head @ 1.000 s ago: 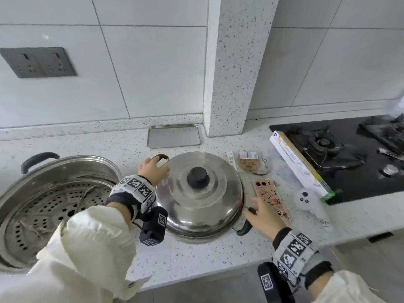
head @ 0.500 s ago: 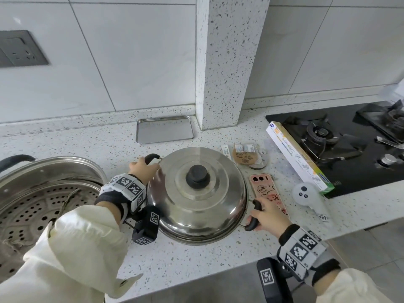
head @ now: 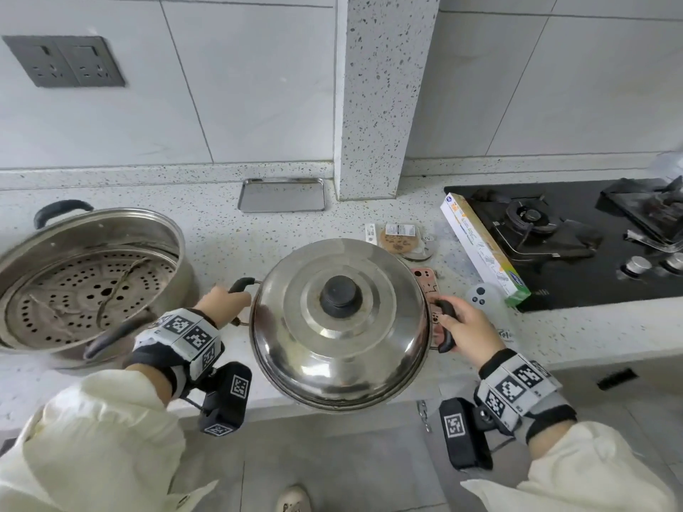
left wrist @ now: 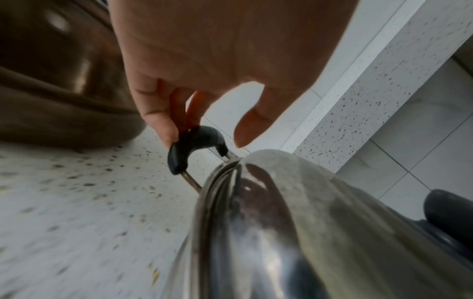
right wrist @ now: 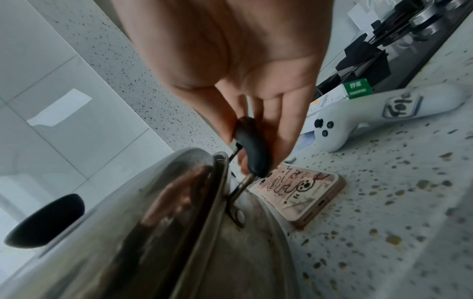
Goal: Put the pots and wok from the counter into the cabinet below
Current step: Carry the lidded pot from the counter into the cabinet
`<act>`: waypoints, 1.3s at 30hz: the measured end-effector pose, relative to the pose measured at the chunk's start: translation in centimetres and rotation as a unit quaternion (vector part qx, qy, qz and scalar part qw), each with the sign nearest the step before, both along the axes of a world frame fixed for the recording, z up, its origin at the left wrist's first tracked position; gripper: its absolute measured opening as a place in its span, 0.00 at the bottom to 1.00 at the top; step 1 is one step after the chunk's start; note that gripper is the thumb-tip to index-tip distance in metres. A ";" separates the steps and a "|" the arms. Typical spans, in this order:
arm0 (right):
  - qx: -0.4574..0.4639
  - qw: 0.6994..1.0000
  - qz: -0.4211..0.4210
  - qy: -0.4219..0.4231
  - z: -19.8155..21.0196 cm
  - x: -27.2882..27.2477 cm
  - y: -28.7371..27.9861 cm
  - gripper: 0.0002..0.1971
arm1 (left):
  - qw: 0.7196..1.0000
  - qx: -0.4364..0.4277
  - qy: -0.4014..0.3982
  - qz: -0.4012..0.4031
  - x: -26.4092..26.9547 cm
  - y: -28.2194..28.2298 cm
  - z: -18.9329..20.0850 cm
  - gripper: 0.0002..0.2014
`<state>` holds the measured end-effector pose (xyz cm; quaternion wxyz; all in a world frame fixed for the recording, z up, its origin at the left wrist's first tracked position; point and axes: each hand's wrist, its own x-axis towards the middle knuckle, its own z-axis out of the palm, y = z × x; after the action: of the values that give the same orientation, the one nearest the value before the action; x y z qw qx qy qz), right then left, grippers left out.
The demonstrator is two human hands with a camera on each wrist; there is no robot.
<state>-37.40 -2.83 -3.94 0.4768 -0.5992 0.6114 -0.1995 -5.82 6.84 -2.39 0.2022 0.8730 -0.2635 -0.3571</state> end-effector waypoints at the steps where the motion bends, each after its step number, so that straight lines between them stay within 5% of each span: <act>1: -0.010 1.000 0.003 -0.013 0.3 -0.5 0.5 0.18 | 1.000 -0.012 0.002 0.008 -0.5 1.3 -0.1 0.14; 5: -0.015 0.999 0.027 -0.033 0.8 -3.2 3.7 0.16 | 0.999 -0.031 0.003 0.024 -4.1 7.9 -0.7 0.20; 10: 0.014 0.997 0.071 -0.005 -0.6 -5.4 8.0 0.09 | 0.996 -0.019 -0.002 0.089 -7.4 15.2 -1.8 0.14; 18: 0.063 0.992 0.106 -0.009 -5.8 -5.6 13.1 0.10 | 0.989 0.001 0.036 0.141 -8.6 23.2 -5.9 0.09; 24: 0.084 0.992 0.098 -0.005 -10.1 -6.0 14.9 0.12 | 0.992 0.028 0.026 0.122 -8.2 25.5 -9.8 0.18; 36: 0.195 0.980 0.033 0.037 -19.2 -8.9 14.1 0.14 | 0.994 0.028 0.059 0.084 -11.2 23.1 -16.9 0.07; 39: 0.203 0.978 0.023 0.043 -21.9 -9.7 13.1 0.20 | 0.991 0.039 0.081 0.100 -11.8 21.6 -20.0 0.17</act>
<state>-47.07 10.32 -25.80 0.5661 -0.5117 0.6455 -0.0339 -17.63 28.42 -22.41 0.2232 0.8703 -0.1435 -0.4150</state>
